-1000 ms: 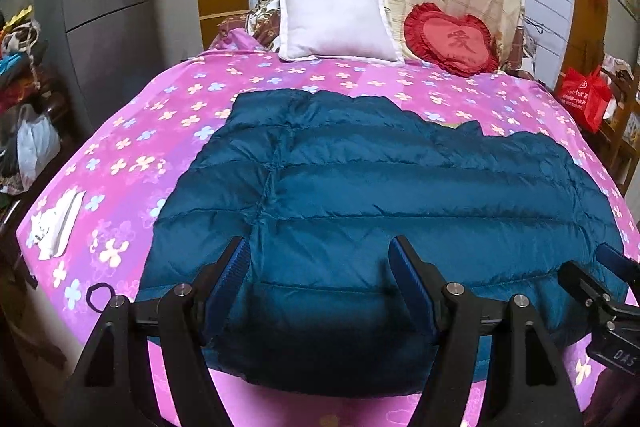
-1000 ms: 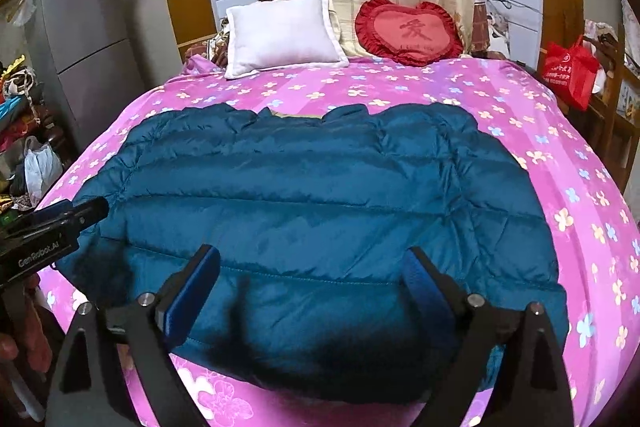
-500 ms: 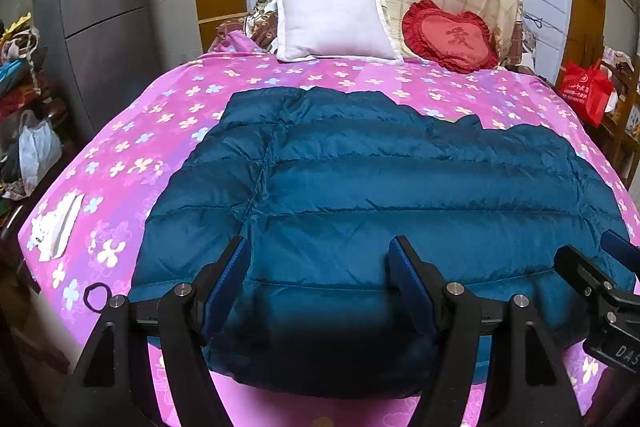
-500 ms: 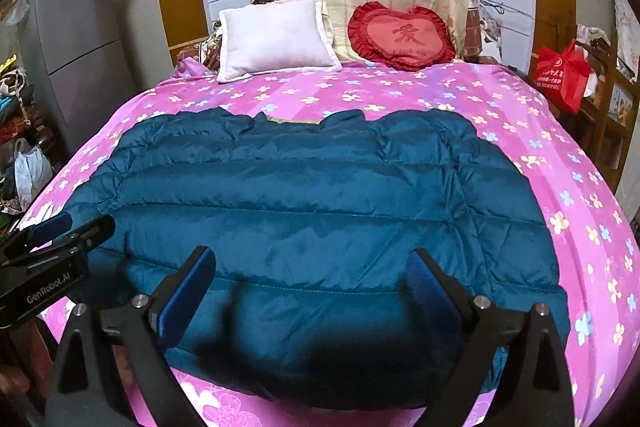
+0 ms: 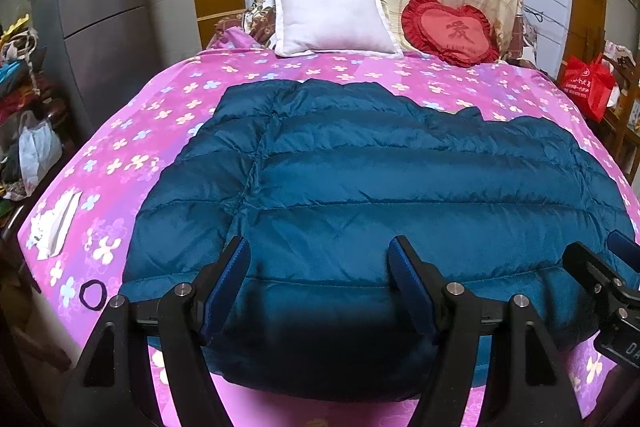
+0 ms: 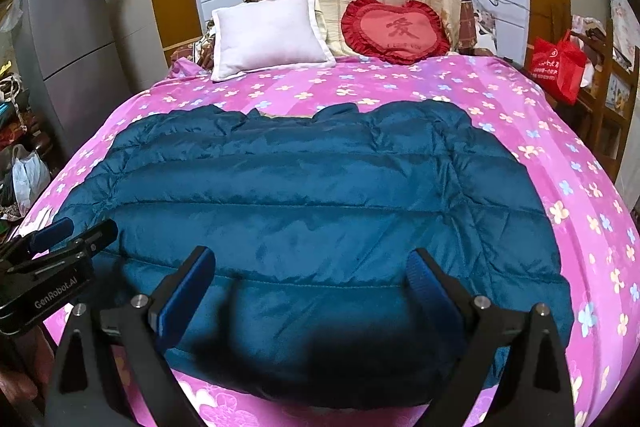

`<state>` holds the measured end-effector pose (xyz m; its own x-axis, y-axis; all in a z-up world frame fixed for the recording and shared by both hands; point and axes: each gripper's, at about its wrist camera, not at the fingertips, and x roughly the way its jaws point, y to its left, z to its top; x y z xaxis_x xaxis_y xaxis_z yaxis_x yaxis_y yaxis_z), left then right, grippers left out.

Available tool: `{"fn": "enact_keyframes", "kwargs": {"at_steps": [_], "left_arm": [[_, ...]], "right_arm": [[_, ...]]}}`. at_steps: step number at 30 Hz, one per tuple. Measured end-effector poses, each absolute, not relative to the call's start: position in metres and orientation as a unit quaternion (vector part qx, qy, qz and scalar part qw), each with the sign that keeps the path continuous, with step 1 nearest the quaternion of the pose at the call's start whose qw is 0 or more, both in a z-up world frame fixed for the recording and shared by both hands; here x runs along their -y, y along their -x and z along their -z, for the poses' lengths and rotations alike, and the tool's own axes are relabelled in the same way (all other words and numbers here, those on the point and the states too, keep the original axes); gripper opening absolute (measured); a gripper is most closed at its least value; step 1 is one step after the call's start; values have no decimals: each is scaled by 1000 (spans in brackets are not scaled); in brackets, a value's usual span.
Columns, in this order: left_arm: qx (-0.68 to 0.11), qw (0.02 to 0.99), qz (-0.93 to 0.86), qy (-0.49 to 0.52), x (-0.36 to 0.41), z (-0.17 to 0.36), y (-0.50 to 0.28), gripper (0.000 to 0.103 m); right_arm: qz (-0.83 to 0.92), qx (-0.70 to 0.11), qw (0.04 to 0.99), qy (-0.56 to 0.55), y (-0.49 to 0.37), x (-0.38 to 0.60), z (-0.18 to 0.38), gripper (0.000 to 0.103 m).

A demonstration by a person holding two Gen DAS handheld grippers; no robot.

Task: Fold large clothes

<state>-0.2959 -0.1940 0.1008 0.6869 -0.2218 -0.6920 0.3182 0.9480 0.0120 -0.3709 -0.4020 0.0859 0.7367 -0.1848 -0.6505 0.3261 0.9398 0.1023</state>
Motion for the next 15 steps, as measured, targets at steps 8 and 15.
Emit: {"fn": "enact_keyframes", "kwargs": {"at_steps": [8, 15], "left_arm": [[-364, 916, 150, -72, 197, -102, 301, 52], [-367, 915, 151, -68, 196, -102, 301, 52]], "right_arm": [[141, -335, 925, -108, 374, 405, -86, 99], [133, -335, 927, -102, 374, 399, -87, 99]]}}
